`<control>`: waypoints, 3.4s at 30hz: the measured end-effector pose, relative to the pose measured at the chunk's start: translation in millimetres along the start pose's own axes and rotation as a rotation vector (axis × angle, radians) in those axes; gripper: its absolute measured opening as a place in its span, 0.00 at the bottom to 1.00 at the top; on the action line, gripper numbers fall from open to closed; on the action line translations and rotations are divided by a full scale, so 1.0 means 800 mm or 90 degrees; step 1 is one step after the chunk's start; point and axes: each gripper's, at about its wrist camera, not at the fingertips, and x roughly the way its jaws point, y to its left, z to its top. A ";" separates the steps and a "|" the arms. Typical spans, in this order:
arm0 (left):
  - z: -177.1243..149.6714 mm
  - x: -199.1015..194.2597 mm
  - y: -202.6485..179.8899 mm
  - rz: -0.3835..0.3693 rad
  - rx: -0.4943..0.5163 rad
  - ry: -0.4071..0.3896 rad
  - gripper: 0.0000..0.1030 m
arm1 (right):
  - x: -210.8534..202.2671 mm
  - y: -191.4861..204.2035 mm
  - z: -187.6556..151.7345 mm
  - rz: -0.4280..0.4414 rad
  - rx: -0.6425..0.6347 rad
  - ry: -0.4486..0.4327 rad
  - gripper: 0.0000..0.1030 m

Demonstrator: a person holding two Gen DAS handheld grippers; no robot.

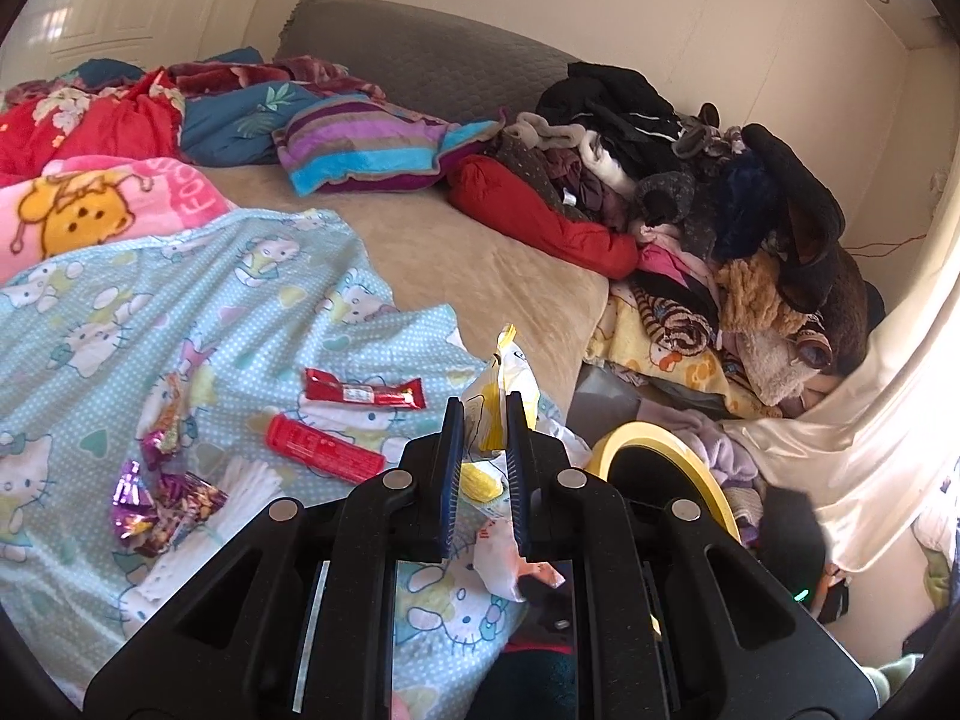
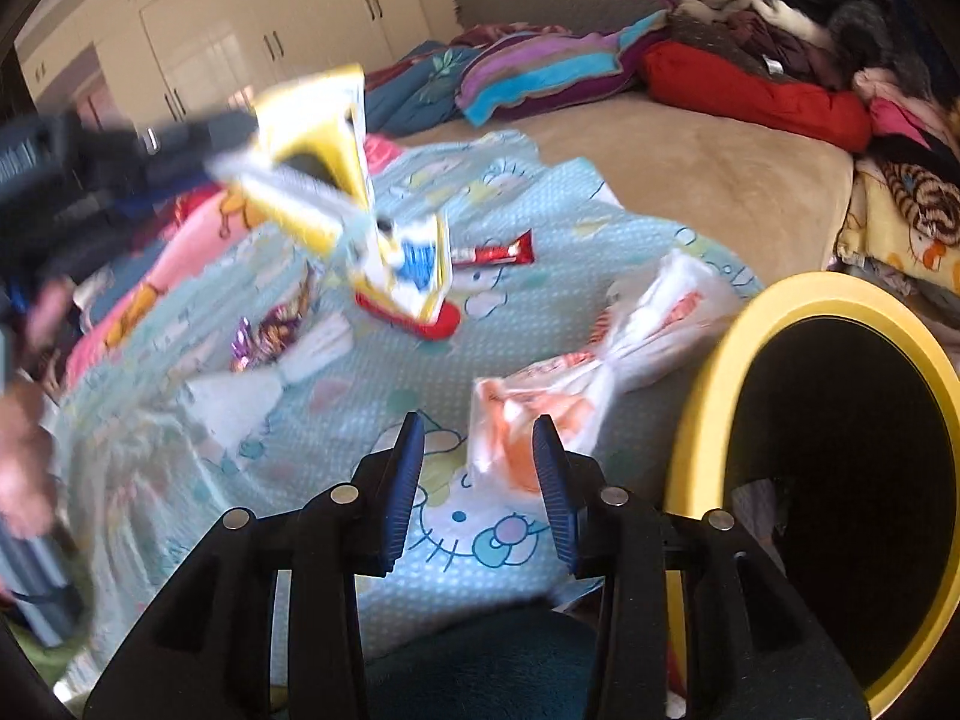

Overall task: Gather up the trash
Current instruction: 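Grasp the yellow snack packet with left tool while right tool grasps white plastic bag, then carry both items over the yellow bin and open both tools to drop them, then move both tools back to the purple wrappers and white foam net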

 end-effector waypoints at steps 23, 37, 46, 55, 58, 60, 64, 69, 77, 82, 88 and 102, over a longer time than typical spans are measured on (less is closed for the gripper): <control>0.015 -0.007 -0.052 -0.041 0.034 -0.014 0.09 | -0.118 -0.068 0.041 -0.006 0.057 -0.163 0.04; -0.018 0.029 -0.115 -0.092 0.082 0.039 0.09 | -0.165 -0.143 0.010 -0.043 0.107 -0.155 0.04; -0.048 0.049 -0.152 -0.109 0.118 0.074 0.09 | -0.180 -0.174 -0.010 -0.032 0.085 -0.116 0.04; -0.077 0.072 -0.176 -0.114 0.148 0.117 0.09 | -0.185 -0.192 -0.018 -0.029 0.080 -0.104 0.04; -0.086 0.078 -0.180 -0.116 0.156 0.130 0.09 | -0.182 -0.193 -0.020 -0.028 0.073 -0.092 0.04; -0.092 0.084 -0.181 -0.118 0.160 0.141 0.09 | -0.179 -0.193 -0.020 -0.030 0.070 -0.087 0.04; -0.102 0.095 -0.187 -0.120 0.166 0.158 0.09 | -0.175 -0.198 -0.022 -0.034 0.076 -0.080 0.04; -0.104 0.111 -0.196 -0.118 0.174 0.166 0.11 | -0.173 -0.212 -0.024 -0.052 0.110 -0.077 0.16; -0.103 0.102 -0.186 -0.093 0.160 0.145 0.83 | -0.173 -0.222 -0.028 -0.068 0.136 -0.087 0.46; -0.097 0.091 -0.173 -0.065 0.151 0.127 0.89 | -0.169 -0.210 -0.026 -0.076 0.139 -0.097 0.61; -0.088 0.073 -0.154 -0.035 0.141 0.098 0.89 | -0.169 -0.190 -0.024 -0.083 0.136 -0.118 0.72; -0.062 0.031 -0.112 -0.001 0.097 0.032 0.89 | -0.169 -0.142 -0.014 -0.089 0.108 -0.144 0.76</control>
